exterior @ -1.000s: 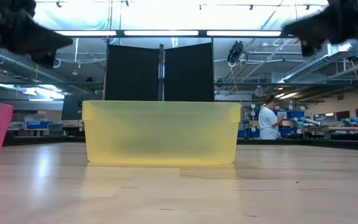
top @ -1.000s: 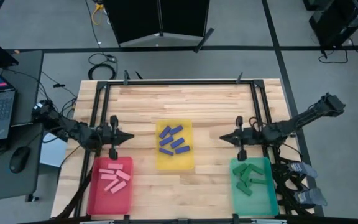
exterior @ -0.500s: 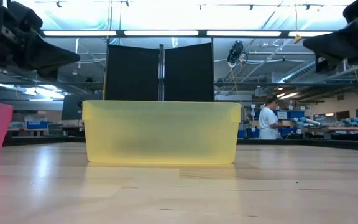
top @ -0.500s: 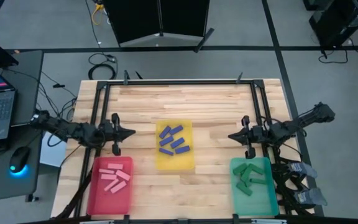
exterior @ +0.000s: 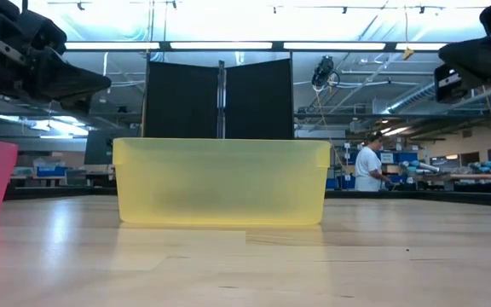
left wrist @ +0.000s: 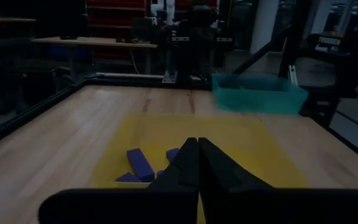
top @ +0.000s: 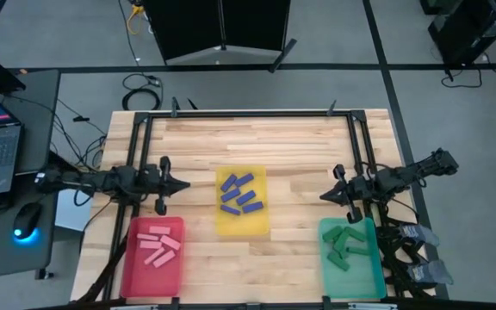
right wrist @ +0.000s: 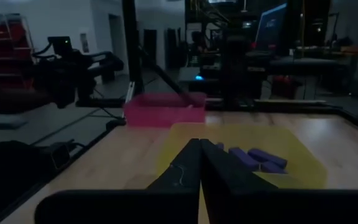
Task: Sort blocks
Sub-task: Return to Home Position
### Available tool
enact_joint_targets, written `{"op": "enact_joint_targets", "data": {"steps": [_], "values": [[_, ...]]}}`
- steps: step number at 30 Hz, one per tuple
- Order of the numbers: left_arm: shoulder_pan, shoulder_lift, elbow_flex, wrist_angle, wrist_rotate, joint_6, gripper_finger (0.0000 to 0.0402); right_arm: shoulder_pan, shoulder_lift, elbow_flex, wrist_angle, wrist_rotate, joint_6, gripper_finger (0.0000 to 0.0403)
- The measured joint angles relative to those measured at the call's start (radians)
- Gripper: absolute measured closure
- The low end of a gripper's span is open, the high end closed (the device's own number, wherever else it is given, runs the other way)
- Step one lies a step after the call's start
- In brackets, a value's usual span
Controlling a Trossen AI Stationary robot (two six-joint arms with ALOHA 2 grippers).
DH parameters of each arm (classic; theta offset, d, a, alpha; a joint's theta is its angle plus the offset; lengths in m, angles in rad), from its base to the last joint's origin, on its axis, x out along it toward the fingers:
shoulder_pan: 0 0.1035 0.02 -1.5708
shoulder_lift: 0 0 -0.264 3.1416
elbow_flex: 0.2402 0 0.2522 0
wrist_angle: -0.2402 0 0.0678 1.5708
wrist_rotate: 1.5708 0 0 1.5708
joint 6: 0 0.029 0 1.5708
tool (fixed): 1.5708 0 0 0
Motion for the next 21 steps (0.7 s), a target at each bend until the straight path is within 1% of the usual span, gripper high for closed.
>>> {"op": "enact_joint_targets", "data": {"steps": [3,8,21], "values": [[0.000,0.011,0.000,-0.004,-0.003,-0.001,0.0392,0.000,0.007,0.000,0.000,0.001,-0.006,0.0379],[0.000,0.035,0.000,-0.003,-0.008,0.001,0.0377,0.000,0.010,0.000,0.003,0.005,-0.078,0.0379],[0.000,0.046,0.000,0.056,-0.017,0.001,0.0374,0.000,0.010,0.000,0.015,0.006,-0.081,0.0378]]}}
